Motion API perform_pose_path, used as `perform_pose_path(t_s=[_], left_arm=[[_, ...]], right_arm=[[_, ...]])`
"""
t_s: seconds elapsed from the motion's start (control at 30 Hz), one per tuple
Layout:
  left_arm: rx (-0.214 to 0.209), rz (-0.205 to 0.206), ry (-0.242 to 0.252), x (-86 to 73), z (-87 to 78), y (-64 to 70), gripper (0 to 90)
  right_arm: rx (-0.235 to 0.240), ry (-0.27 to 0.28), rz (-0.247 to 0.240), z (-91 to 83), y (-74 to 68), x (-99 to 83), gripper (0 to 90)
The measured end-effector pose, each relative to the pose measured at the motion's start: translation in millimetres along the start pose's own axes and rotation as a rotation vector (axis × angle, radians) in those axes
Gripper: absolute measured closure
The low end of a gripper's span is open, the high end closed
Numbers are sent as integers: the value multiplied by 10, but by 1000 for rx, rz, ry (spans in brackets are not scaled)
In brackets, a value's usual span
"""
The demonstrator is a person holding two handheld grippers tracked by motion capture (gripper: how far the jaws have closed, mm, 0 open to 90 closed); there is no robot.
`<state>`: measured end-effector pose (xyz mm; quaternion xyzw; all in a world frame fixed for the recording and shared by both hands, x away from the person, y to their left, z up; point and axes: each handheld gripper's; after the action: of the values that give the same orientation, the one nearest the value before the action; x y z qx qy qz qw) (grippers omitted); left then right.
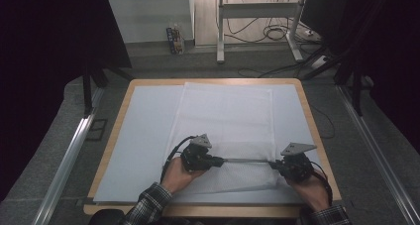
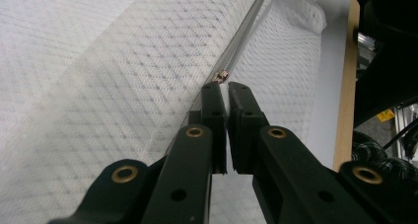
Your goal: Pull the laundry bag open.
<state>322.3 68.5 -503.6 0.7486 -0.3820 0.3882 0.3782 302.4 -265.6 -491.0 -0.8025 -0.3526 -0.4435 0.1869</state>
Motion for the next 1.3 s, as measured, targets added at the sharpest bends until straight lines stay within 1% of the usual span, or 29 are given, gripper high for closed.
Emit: perform_pose_path(t_s=[0.03,0.07,0.17,0.23,0.27,0.3,0.4,0.43,0.47,0.5,0.7,0.77,0.83,0.97,1.0,1.13,1.2,1.27,1.3], left_arm=[[-3,9,-8,-5,-8,-8,872],[0,1,-2,-12,-1,0,872],[7,4,-10,-28,1,3,872],[5,0,-9,-35,-28,-15,872],[11,-3,-5,-39,-46,-17,872],[11,-8,0,-44,-63,-21,872],[20,0,-6,-59,-100,-36,872],[26,-7,-2,-65,-103,-32,872],[26,-1,-8,-69,-121,-43,872],[29,-11,1,-75,-131,-43,872],[37,-11,4,-104,-217,-64,872],[46,-25,11,-128,-243,-81,872],[51,-28,9,-139,-283,-102,872],[55,-42,22,-156,-347,-113,873],[57,-43,23,-161,-359,-114,872],[63,-55,26,-195,-416,-130,872],[67,-58,24,-211,-445,-137,873],[69,-58,26,-221,-469,-134,873],[70,-58,25,-226,-482,-132,872]], right_arm=[[5,3,5,0,-2,1,858],[5,1,3,4,-4,2,858],[1,-3,1,9,-8,-1,858],[-2,-4,-2,4,3,-6,858],[4,2,9,1,10,-9,858],[-3,-1,1,0,11,-9,858],[-1,-2,-1,1,14,-12,858],[0,-1,3,1,17,-15,858],[-4,-4,0,2,16,-16,858],[-3,-5,3,1,15,-17,858],[-6,-5,6,-2,17,-20,858],[-3,-5,12,-5,26,-27,858],[-10,-7,3,-7,33,-32,858],[-11,-7,5,-12,39,-36,858],[-10,-5,13,-14,41,-38,858],[-8,-3,16,-17,52,-41,858],[-11,-5,12,-19,55,-43,858],[-9,1,19,-19,52,-42,858],[-11,-4,12,-19,50,-40,858]])
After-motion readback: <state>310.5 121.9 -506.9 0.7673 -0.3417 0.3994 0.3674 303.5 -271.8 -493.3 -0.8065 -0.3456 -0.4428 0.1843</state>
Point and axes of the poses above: each handheld gripper's, and its own axes: z roughly forward along the jaws, x roughly out of its top, y roughly to its right, and after that the axes turned 15 degrees about y, right-handed
